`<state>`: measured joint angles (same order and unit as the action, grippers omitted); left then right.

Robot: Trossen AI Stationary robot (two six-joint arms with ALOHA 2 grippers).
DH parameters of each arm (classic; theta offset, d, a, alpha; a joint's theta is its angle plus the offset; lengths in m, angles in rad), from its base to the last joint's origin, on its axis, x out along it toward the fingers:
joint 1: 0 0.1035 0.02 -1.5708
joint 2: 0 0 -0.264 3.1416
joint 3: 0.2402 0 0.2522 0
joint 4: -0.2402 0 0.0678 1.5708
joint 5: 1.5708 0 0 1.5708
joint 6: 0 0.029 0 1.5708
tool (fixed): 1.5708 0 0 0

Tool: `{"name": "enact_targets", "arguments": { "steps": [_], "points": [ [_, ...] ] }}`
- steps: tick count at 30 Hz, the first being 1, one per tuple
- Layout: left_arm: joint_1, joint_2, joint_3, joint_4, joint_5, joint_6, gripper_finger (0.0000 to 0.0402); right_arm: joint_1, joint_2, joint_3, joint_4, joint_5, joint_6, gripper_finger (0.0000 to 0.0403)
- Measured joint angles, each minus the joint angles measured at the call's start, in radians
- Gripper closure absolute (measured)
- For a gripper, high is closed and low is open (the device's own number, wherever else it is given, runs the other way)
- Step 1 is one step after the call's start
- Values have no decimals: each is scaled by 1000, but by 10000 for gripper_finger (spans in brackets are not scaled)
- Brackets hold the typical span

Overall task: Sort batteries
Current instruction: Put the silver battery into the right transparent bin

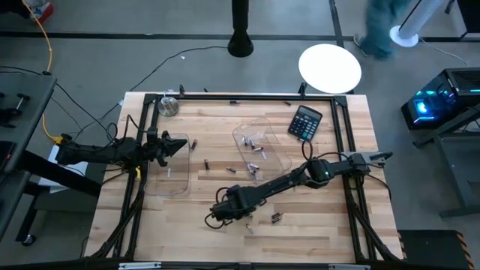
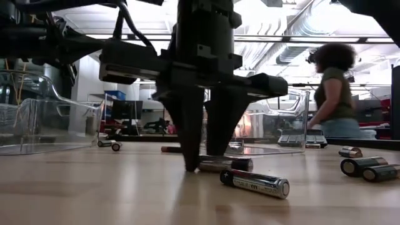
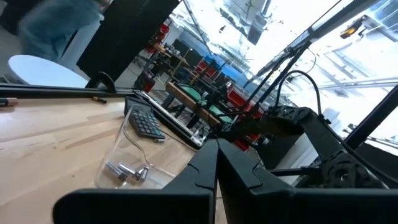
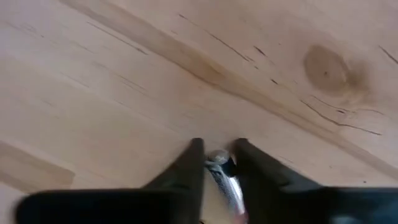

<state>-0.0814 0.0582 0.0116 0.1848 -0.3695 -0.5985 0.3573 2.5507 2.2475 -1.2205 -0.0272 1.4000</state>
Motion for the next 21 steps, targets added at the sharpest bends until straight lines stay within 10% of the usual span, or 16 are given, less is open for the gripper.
{"name": "enact_targets", "arguments": {
  "steps": [21],
  "points": [
    [0, 0, 0, 27, -16, 0, 401, -141, -329, 58, -350, 551, -176, 386]
  ]
}}
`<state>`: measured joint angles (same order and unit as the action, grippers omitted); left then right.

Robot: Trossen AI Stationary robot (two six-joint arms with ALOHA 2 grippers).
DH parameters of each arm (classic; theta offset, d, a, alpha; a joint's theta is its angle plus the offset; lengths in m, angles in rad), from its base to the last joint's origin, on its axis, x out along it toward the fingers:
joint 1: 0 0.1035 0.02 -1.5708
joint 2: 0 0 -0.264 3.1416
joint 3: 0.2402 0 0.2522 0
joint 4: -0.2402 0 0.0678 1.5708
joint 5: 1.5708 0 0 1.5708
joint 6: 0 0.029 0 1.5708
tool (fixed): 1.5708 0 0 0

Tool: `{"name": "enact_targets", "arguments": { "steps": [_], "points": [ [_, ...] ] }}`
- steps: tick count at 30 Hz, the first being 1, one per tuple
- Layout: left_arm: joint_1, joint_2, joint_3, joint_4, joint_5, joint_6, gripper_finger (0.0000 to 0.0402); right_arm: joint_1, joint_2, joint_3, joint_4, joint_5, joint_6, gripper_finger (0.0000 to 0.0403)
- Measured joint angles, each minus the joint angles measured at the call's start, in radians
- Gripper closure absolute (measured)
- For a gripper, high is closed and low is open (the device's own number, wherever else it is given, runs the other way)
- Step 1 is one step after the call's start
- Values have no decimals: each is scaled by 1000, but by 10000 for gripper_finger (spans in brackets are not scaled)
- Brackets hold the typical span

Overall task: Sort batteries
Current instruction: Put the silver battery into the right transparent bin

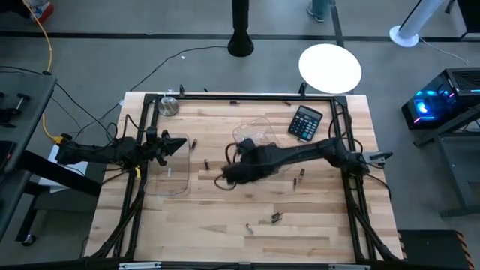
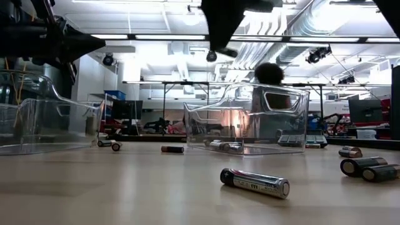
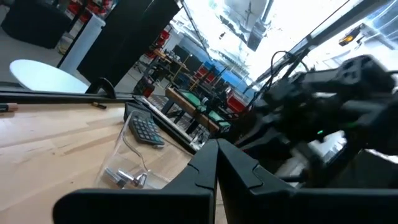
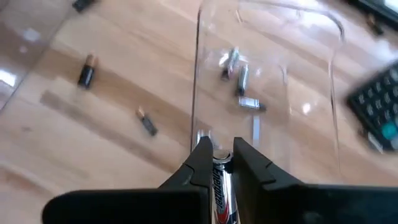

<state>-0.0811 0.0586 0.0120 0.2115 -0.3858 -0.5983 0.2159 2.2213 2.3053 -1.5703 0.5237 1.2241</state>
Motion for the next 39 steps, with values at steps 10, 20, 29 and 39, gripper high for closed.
{"name": "enact_targets", "arguments": {
  "steps": [10, 20, 29, 39],
  "points": [
    [0, 8, 23, 91, 45, 0, 401, -109, -9, -141, 33, -54, -139, 259],
    [0, 140, 214, -241, 81, 3, 401, 73, -118, -147, 70, -99, -121, 163],
    [1, 522, 542, -621, 325, 255, 401, 292, -6, -147, 485, -421, 60, 170],
    [1, 721, 662, -664, 354, 391, 401, 271, 181, -149, 433, -523, 132, 172]
  ]
}}
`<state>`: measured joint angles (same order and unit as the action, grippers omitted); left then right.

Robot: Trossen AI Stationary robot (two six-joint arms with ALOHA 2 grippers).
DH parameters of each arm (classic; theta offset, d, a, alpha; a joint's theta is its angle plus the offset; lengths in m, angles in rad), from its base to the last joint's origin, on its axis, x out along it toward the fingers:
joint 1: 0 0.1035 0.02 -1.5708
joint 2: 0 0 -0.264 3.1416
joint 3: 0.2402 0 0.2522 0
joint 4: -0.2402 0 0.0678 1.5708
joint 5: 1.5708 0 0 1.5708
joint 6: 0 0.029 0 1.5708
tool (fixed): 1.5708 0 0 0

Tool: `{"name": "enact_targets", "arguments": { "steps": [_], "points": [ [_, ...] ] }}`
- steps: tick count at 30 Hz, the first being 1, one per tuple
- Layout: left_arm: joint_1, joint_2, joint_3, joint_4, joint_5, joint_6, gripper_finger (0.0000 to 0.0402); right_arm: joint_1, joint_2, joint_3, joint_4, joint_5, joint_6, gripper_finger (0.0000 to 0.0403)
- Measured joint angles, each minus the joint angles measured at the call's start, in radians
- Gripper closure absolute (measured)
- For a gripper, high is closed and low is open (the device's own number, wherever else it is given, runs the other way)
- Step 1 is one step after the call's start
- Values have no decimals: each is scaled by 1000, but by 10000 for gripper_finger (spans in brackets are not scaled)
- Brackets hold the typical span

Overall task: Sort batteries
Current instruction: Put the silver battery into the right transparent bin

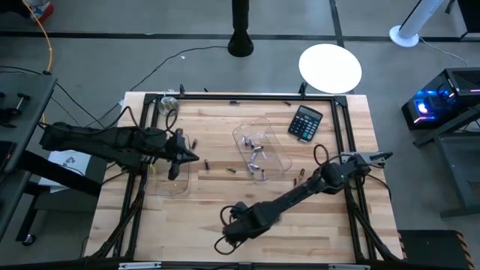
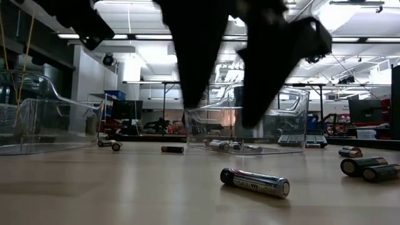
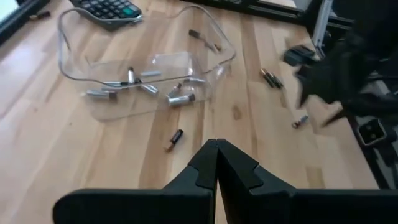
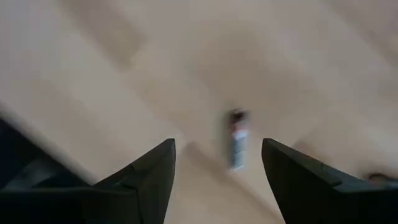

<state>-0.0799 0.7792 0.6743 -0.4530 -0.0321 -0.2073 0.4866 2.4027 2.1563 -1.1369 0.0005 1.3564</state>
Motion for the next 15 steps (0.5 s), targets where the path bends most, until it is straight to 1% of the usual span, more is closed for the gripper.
{"name": "enact_targets", "arguments": {
  "steps": [5, 10, 15],
  "points": [
    [0, -4, 0, -20, 28, -1, 401, -12, 36, 0, -53, -2, 5, 172],
    [0, -13, 0, -42, 31, -34, 401, -2, 77, 1, -5, -94, -15, 172],
    [1, -14, 0, -44, 30, -27, 401, 9, 103, 7, -12, -95, -13, 178]
  ]
}}
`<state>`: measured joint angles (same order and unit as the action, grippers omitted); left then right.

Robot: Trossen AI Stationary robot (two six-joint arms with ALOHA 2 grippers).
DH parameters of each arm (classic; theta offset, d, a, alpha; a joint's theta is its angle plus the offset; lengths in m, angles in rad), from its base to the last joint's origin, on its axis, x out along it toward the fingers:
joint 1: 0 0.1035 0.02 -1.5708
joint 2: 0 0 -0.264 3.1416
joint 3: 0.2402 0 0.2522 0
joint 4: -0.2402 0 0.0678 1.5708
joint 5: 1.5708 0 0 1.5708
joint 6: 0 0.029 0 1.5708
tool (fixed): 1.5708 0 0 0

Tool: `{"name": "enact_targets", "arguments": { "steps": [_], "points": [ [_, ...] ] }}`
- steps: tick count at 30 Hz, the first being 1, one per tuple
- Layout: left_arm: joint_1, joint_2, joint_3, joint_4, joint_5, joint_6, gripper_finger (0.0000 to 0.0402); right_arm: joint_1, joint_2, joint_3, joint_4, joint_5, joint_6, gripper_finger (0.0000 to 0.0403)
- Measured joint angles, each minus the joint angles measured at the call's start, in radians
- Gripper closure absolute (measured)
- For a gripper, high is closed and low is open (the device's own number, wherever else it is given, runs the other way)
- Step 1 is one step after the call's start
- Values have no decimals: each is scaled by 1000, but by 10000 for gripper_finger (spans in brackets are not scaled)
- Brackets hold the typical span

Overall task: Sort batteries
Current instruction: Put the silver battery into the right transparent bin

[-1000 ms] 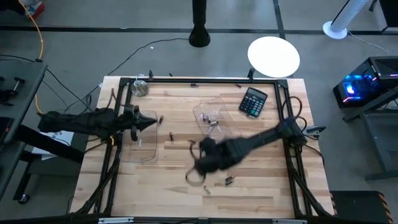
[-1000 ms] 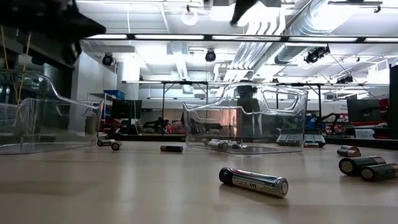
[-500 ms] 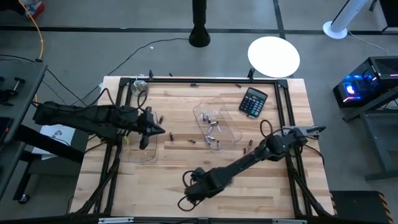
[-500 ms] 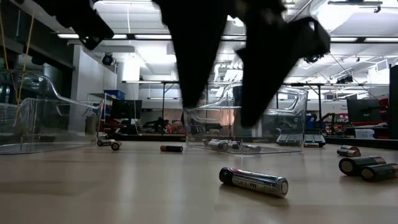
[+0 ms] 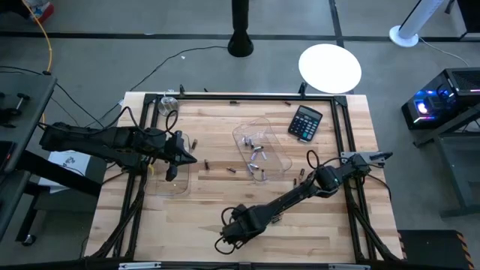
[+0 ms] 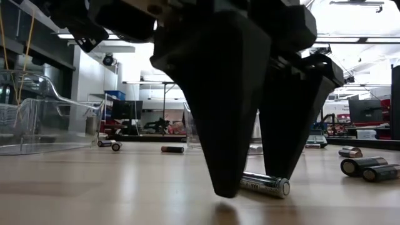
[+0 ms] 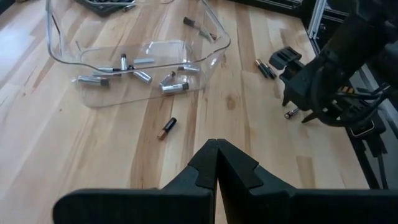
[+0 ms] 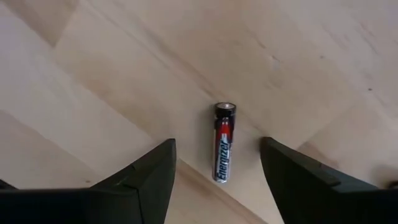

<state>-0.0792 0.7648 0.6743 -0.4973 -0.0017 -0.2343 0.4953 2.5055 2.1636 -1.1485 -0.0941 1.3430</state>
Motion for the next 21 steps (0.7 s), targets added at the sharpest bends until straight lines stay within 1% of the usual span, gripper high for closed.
{"name": "enact_targets", "arguments": {
  "steps": [2, 3, 5, 7, 8, 10, 12, 16, 19, 21],
  "points": [
    [0, 0, 0, 1, -4, 10, 401, -1, 4, 0, -23, 0, 1, 199],
    [0, 0, 0, 2, -8, 14, 401, -1, 5, 0, -33, 6, 2, 219],
    [0, 0, 0, 15, -10, 18, 401, -7, 5, 0, -57, 14, 1, 280],
    [3, -5, 5, 61, -9, -6, 401, -12, -7, -3, -85, 23, -4, 359],
    [7, -6, 18, 83, -7, -19, 401, -15, -15, -5, -87, 31, -16, 377],
    [19, -6, 61, 130, -3, -16, 401, -20, -37, -7, -120, 55, -21, 380],
    [35, -7, 108, 135, -3, 36, 401, -30, -70, 2, -202, 99, -19, 379],
    [70, -1, 183, 86, -18, 145, 401, -50, -202, 63, -325, 293, 24, 396],
    [94, -1, 206, -2, -47, 157, 401, -77, -283, 70, -380, 459, 89, 388],
    [103, -1, 205, -82, -75, 139, 402, -103, -305, 68, -422, 550, 126, 385]
  ]
}}
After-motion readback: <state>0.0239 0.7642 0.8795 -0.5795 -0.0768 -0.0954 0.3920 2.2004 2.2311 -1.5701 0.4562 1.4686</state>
